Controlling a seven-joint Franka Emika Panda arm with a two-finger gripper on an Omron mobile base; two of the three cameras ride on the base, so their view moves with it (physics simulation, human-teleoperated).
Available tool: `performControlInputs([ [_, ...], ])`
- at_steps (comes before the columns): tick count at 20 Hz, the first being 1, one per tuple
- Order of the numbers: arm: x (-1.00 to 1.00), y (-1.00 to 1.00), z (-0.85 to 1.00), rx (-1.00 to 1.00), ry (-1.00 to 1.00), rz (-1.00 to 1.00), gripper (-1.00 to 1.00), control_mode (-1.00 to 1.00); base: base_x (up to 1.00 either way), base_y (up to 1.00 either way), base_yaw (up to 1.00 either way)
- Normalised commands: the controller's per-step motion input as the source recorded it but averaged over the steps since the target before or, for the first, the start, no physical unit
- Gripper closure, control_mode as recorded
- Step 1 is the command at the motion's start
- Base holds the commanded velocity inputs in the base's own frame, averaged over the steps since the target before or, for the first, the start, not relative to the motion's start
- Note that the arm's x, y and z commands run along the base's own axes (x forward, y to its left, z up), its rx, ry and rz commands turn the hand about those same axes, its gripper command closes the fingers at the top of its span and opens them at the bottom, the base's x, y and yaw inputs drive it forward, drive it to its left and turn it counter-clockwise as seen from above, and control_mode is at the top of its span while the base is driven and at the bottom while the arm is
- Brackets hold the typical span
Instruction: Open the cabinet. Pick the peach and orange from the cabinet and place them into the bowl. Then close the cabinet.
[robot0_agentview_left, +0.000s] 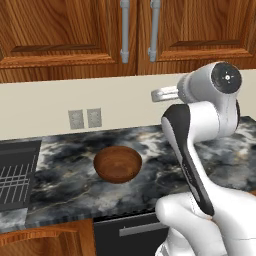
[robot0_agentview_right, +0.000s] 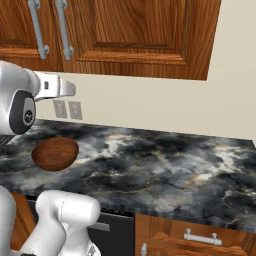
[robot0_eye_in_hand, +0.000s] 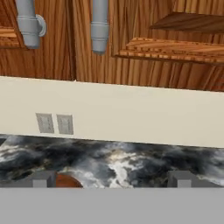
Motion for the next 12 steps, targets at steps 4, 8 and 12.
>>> performControlInputs([
  [4,0.01,0.05,0.72,-0.03,-0.11,0.0,-1.0,-1.0,0.0,0.0,0.0],
  [8,0.0,0.06,0.68,0.0,-0.11,0.0,-1.0,-1.0,0.0,0.0,0.0],
  [12,0.0,0.08,0.58,0.0,-0.07,0.0,-1.0,-1.0,0.0,0.0,0.0],
])
